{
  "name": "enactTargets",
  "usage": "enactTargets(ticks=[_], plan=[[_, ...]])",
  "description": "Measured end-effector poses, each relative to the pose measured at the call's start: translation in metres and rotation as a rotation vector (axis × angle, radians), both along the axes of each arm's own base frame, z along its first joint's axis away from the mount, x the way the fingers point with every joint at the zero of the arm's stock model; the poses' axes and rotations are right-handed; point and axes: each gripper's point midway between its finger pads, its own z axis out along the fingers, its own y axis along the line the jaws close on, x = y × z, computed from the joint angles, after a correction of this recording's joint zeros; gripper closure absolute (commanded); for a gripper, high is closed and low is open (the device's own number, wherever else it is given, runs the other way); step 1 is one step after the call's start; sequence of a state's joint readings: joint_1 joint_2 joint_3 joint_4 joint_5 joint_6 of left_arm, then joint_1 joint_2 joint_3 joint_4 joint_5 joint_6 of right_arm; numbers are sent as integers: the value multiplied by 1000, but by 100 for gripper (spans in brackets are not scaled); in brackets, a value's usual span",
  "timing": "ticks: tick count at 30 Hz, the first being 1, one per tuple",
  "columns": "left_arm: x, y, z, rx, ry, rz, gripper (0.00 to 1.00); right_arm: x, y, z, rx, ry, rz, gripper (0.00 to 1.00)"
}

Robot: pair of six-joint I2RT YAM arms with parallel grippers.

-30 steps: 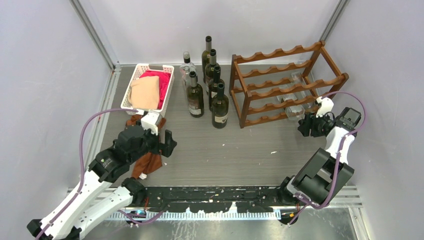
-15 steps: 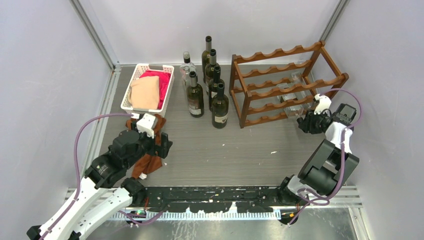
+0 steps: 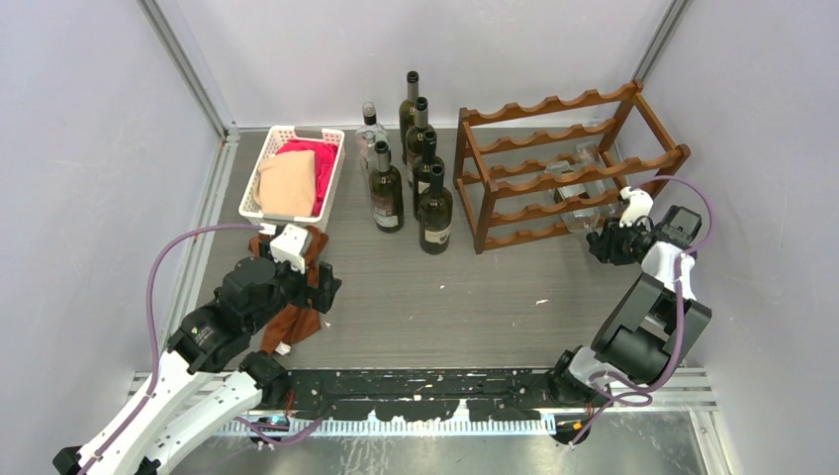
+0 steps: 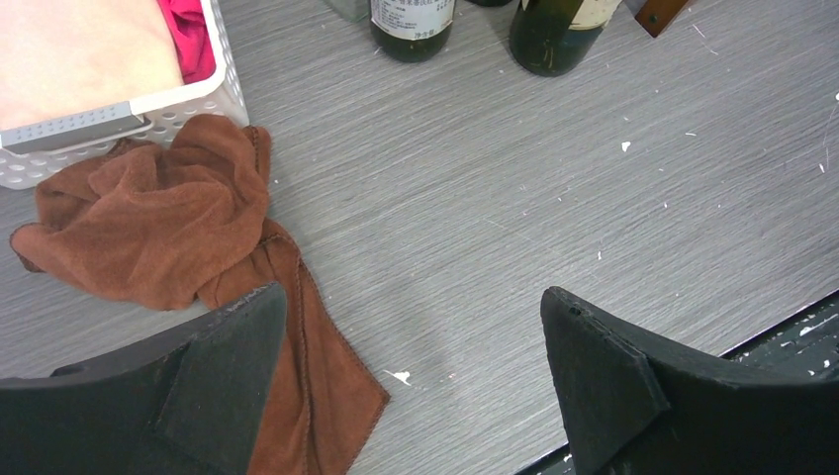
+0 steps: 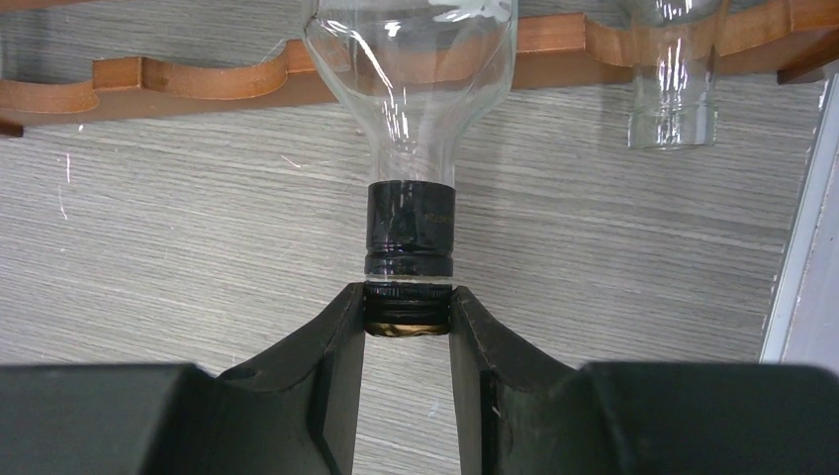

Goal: Put the wine bottle on the wine rack
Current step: Place the wine bottle in the wine rack.

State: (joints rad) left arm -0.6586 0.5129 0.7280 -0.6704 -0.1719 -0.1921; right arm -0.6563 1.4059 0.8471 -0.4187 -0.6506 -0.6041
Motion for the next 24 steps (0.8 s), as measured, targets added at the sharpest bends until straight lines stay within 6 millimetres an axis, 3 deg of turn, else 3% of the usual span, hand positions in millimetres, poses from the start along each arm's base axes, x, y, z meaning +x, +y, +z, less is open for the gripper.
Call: enactTargets(ticks=[24], plan=[[2,2,1,7,-9,0,2,-2,4,-25,48,63,12,98]])
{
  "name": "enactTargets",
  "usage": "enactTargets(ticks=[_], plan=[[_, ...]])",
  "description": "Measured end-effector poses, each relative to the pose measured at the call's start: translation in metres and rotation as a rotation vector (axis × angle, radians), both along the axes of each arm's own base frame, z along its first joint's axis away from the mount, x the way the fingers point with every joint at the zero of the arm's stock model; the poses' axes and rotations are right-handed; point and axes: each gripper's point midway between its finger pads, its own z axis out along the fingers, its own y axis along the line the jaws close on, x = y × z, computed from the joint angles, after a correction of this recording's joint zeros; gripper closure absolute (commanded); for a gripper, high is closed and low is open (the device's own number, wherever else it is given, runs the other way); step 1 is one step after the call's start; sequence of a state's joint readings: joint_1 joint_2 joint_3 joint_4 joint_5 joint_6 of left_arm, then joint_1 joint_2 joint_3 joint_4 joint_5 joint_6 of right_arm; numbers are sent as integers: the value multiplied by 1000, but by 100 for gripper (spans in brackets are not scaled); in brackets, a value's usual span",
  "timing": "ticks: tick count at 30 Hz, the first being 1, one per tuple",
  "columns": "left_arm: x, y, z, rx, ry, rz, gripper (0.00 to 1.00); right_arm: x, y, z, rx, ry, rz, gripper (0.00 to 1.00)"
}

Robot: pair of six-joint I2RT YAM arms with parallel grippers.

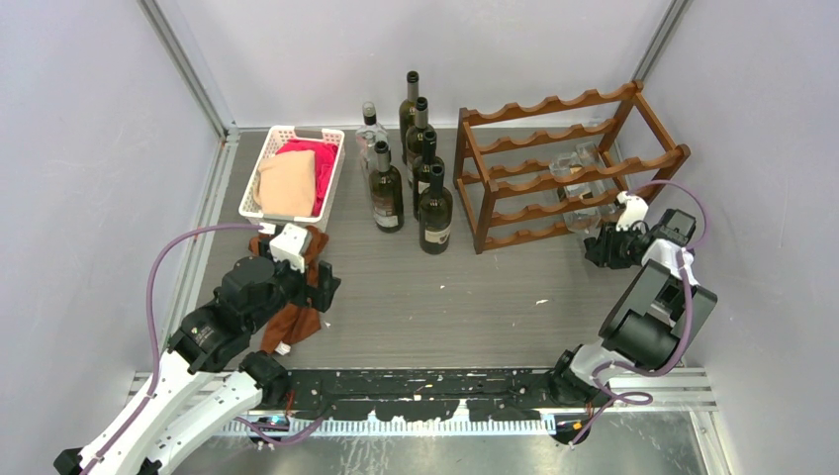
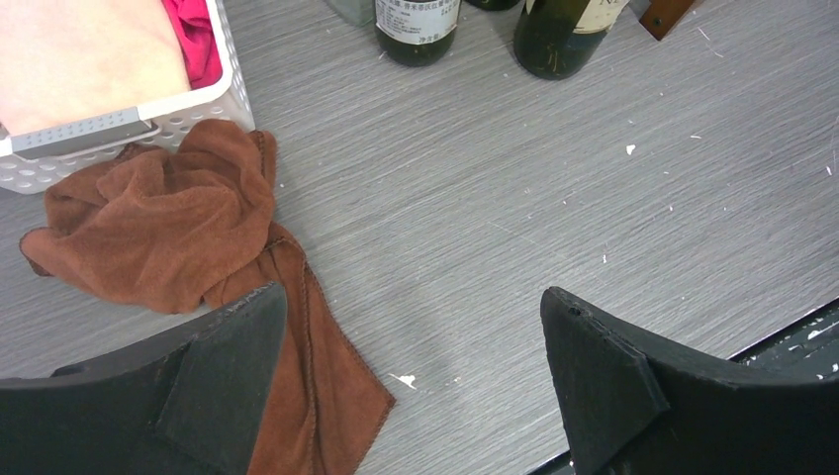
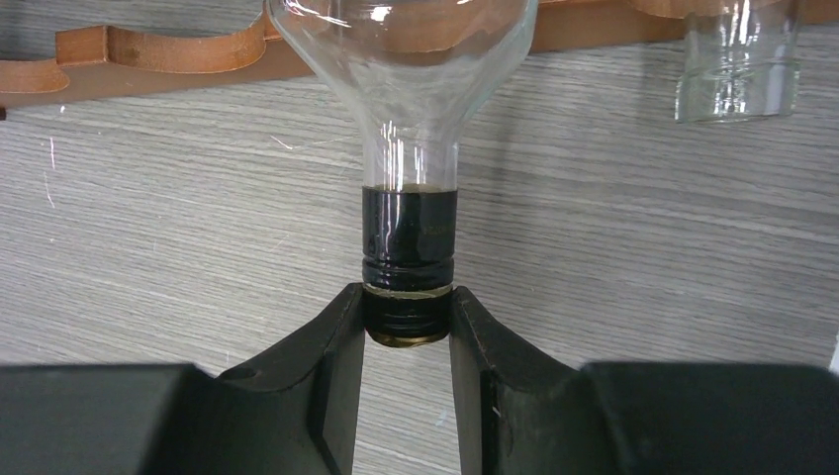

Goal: Put the wine bottle on the wine rack
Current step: Place the wine bottle in the wine rack.

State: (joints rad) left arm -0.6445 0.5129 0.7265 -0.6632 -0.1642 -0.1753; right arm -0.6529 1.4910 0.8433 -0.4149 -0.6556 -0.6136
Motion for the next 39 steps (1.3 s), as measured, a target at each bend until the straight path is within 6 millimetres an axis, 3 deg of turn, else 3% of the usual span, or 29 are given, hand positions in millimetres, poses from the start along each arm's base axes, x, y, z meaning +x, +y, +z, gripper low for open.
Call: enactTargets(ticks=[8,20,32,39], plan=[[1,1,0,-1,-1,5,2,4,4,-5,-2,17,1,98],[1,1,-1,-1,4,5,2,18,4,2,-15,-18,7,99],[1,0,-1,-6,3,1,2,22,5,-4,-4,1,17,99],[2,-1,-2,-3,9,-1,2,37,3,-15,-15,-3,37,99]])
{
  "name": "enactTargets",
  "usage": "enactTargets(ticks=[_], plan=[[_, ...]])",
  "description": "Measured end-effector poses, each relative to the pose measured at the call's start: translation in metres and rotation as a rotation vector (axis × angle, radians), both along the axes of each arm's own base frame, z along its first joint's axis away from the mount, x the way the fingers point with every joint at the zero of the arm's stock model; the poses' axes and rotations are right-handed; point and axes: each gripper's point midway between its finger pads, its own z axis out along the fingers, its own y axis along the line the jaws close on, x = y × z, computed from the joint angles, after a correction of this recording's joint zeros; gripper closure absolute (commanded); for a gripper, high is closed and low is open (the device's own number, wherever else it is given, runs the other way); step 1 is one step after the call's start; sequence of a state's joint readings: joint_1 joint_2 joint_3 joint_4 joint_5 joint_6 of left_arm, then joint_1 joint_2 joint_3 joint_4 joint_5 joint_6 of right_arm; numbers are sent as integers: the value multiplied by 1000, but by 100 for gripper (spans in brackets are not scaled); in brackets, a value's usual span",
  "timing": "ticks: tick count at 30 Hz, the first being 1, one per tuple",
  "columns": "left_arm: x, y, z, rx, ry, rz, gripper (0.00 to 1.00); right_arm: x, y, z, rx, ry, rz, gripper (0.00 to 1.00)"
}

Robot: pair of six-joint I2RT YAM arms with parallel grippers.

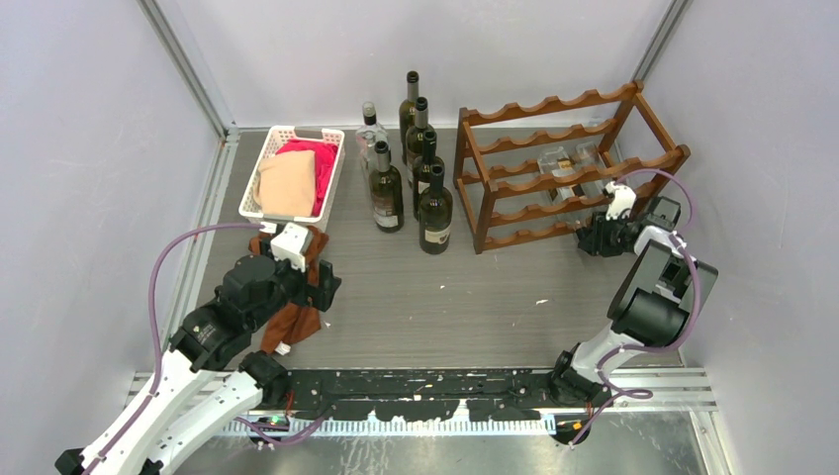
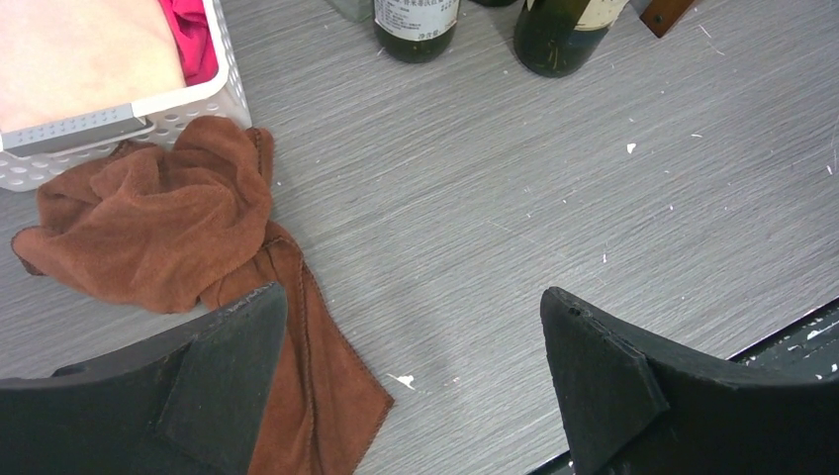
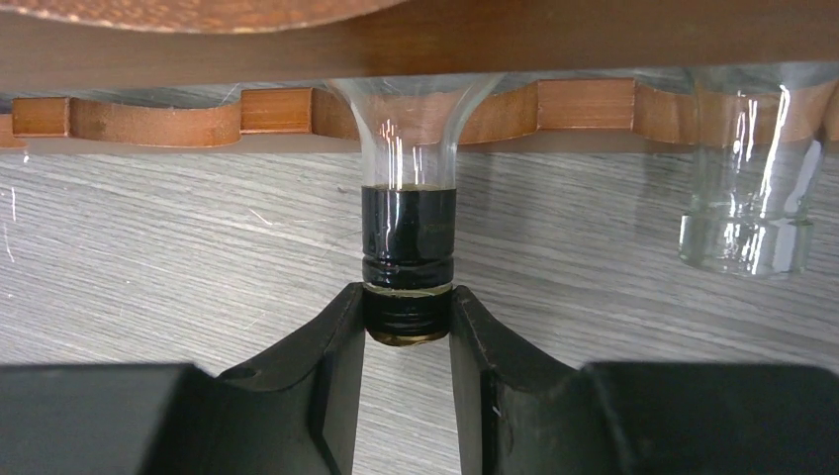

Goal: Put the wine bottle on the wine rack
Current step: Place the wine bottle in the wine rack.

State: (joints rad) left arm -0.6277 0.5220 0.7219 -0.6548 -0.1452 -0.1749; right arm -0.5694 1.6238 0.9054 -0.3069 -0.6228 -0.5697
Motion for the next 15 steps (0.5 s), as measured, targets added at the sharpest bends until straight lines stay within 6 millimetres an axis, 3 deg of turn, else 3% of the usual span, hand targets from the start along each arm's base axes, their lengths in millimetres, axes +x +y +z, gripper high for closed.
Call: enactTargets(ticks=[15], plan=[[1,0,-2,2,11,0,2,4,2,-2,4,2,-12,92]])
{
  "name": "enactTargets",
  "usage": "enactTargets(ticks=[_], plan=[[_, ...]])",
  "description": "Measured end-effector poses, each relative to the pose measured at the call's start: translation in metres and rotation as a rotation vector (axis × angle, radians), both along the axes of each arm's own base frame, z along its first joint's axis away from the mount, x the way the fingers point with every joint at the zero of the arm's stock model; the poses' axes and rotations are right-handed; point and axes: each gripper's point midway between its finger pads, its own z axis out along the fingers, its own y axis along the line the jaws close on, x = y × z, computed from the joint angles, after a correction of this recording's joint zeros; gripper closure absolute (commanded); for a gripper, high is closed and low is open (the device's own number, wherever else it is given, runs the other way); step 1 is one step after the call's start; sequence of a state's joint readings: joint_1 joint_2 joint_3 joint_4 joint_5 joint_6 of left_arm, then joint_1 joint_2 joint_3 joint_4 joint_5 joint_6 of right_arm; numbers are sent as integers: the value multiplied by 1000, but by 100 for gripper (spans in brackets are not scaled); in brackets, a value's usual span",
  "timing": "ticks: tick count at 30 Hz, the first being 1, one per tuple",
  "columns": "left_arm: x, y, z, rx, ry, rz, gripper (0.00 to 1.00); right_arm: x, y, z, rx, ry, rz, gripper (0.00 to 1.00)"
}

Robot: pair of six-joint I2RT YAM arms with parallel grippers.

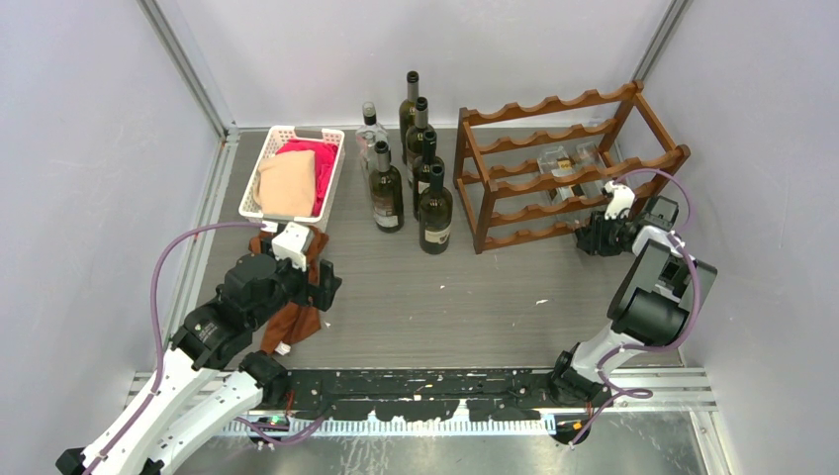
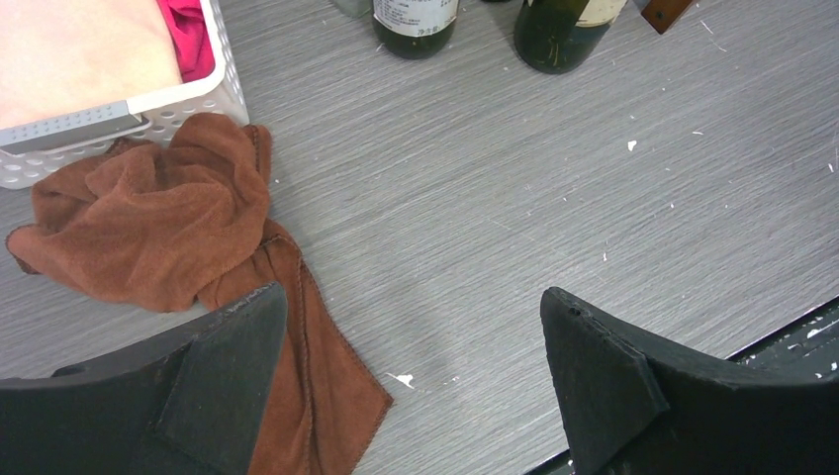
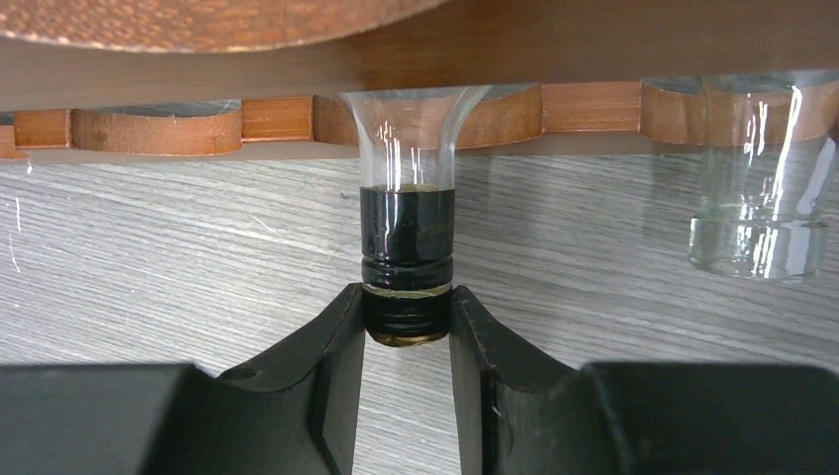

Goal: Put the wine bottle on the wine rack
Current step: Place the wine bottle in the wine rack.

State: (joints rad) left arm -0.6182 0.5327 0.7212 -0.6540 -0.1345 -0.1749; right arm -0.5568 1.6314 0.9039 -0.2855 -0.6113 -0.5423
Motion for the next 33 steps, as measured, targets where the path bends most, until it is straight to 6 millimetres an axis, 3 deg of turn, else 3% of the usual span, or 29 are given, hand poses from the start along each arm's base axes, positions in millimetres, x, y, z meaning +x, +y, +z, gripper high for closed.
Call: enactTargets(ticks=[5,16,22,29,33], plan=[[0,0,0,-1,-1,3,2,2,2,1,10,-10,-14,87],[1,0,2,-6,-5,1,2,4,2,5,-4,-26,-25,32],[1,0,2,-7,-7,1,2,-2,-2,17,-60,-52,-21,21],[-1,1,7,-23,-30,1,2,-39,-10,52,-124,-65,-11,13],[-3,1,8,-34,-43,-4,2,-66,7,74,-139,-50,51,5]])
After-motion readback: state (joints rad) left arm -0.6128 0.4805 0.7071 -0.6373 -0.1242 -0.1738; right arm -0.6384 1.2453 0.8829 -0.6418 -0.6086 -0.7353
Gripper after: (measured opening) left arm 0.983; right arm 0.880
